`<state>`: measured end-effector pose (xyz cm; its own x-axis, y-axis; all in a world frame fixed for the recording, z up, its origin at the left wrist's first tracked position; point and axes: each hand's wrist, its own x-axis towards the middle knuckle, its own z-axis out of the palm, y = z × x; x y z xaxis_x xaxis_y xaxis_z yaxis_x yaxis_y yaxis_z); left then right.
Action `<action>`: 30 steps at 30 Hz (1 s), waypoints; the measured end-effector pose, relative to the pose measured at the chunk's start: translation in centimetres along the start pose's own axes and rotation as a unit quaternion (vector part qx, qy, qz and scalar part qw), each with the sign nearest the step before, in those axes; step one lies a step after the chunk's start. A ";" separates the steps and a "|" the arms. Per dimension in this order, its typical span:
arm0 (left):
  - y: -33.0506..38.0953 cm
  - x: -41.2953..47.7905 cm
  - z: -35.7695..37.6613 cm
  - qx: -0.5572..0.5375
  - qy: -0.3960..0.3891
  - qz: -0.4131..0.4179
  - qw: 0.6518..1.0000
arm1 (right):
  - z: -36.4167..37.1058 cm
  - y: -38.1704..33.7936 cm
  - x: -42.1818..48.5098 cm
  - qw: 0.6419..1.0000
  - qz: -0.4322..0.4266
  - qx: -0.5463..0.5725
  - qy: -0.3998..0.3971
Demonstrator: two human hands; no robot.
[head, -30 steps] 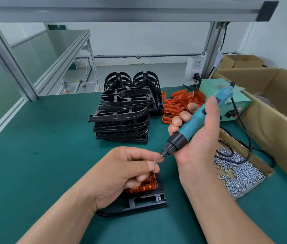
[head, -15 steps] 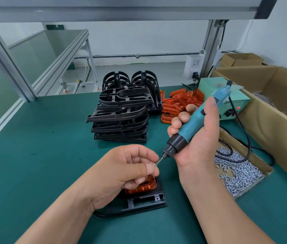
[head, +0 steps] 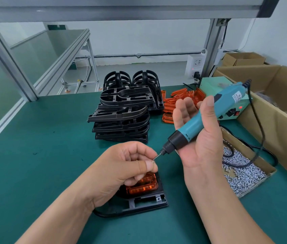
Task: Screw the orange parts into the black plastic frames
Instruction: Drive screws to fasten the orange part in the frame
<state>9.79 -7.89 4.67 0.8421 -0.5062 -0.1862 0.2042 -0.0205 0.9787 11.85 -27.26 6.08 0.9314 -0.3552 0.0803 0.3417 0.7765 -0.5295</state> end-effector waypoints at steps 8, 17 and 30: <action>-0.3 0.0 0.0 0.005 0.014 0.005 1.000 | -0.2 -1.0 0.3 1.000 0.020 0.019 -0.012; -0.5 0.1 0.0 0.003 0.026 0.015 1.000 | -0.5 -0.6 0.4 1.000 0.001 0.007 -0.022; -0.5 0.1 0.1 0.045 0.004 0.023 0.999 | -0.4 -0.5 0.3 1.000 0.015 0.026 -0.005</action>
<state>9.75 -7.99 4.21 0.8535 -0.5019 -0.1403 0.1187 -0.0750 0.9901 11.90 -27.98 6.10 0.9422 -0.3268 0.0736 0.3199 0.8130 -0.4865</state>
